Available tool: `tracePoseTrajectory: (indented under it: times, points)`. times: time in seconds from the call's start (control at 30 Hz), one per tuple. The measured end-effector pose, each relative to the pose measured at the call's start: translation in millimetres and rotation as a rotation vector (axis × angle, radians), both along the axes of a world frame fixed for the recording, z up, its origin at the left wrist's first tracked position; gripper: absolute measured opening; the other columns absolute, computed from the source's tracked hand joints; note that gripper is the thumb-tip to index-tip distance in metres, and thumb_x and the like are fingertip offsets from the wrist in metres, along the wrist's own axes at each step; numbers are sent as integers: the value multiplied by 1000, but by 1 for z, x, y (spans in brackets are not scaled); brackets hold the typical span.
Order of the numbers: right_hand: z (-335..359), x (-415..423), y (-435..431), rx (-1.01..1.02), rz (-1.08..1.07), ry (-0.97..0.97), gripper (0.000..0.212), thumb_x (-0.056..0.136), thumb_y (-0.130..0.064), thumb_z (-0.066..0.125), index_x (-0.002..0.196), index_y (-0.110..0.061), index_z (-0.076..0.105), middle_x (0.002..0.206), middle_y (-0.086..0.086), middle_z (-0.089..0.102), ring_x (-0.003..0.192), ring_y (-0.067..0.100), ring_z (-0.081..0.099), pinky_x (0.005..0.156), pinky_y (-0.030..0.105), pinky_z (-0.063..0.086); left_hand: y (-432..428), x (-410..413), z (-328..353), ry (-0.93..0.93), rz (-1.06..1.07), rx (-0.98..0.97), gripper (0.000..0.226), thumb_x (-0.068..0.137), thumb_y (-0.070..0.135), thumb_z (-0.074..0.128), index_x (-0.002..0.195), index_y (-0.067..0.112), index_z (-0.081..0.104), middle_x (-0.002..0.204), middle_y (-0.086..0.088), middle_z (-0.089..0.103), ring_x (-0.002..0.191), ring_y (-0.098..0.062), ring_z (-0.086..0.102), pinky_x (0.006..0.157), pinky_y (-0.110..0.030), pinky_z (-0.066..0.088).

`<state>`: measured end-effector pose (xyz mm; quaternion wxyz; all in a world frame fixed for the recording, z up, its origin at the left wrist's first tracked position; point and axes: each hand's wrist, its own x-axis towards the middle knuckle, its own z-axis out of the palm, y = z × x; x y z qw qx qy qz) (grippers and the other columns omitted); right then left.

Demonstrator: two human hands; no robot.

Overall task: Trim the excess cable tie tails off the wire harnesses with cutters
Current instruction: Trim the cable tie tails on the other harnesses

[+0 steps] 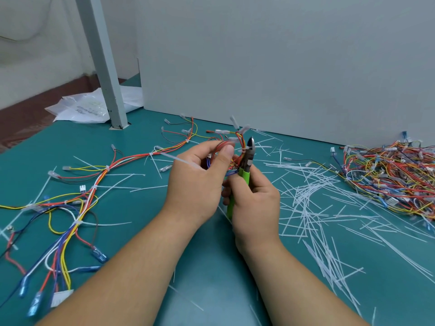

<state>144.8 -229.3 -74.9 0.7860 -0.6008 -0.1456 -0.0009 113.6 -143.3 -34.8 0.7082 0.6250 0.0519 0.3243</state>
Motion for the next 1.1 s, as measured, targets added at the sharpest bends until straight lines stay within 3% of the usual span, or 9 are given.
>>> tracePoseTrajectory:
  times: [0.27,0.43,0.6,0.7,0.77,0.87,0.93,1.1]
  points:
    - [-2,3,-1,11,48,5,10,87,-17,64,87,-12,73,69,3,56,61,16,46,57,30,44,2,1,0,1,-24,-10,16,93,10,72,95,25,77,83,6,77,69,-5,63,56,-14,54]
    - [3,-3,-2,-111,26,-112,17,87,-11,58,84,-20,72,69,4,44,66,20,35,59,36,35,6,1,3,-30,-59,9,25,93,11,72,92,34,80,89,8,78,77,-3,68,68,-14,55]
    - [5,-7,-1,-123,42,-119,28,90,-4,60,94,-25,78,68,-1,45,66,18,35,59,33,33,7,2,3,-17,-64,-39,15,92,20,74,93,33,80,90,-10,65,80,-14,57,68,-19,53]
    - [6,-8,-2,-122,54,-120,30,89,-4,60,92,-28,78,68,2,44,65,19,35,58,32,33,5,2,4,-20,-14,-57,4,89,20,76,91,23,78,88,-33,63,79,-24,54,72,-34,51]
    - [6,-8,-2,-122,62,-129,29,89,-5,60,91,-27,77,68,2,44,65,19,35,59,34,33,4,1,5,-22,28,-48,11,86,26,76,93,17,75,91,-38,60,77,-26,53,74,-37,49]
    - [5,-8,-1,-111,71,-124,26,90,-8,61,97,-25,79,69,0,47,67,18,36,61,35,34,4,1,3,-24,65,0,23,85,31,73,95,11,73,89,-36,59,74,-23,53,69,-33,50]
    - [5,-8,-1,-108,81,-114,27,90,-9,62,105,-23,79,71,0,49,68,19,37,62,37,35,4,1,2,-33,93,19,18,85,29,73,92,12,71,87,-31,61,71,-18,56,66,-28,52]
    - [7,-8,-1,-100,59,-119,28,90,-12,62,101,-31,80,67,-6,48,65,17,38,57,31,36,7,3,-1,-29,82,26,8,86,18,78,86,15,71,79,-2,73,70,-11,65,68,-26,56]
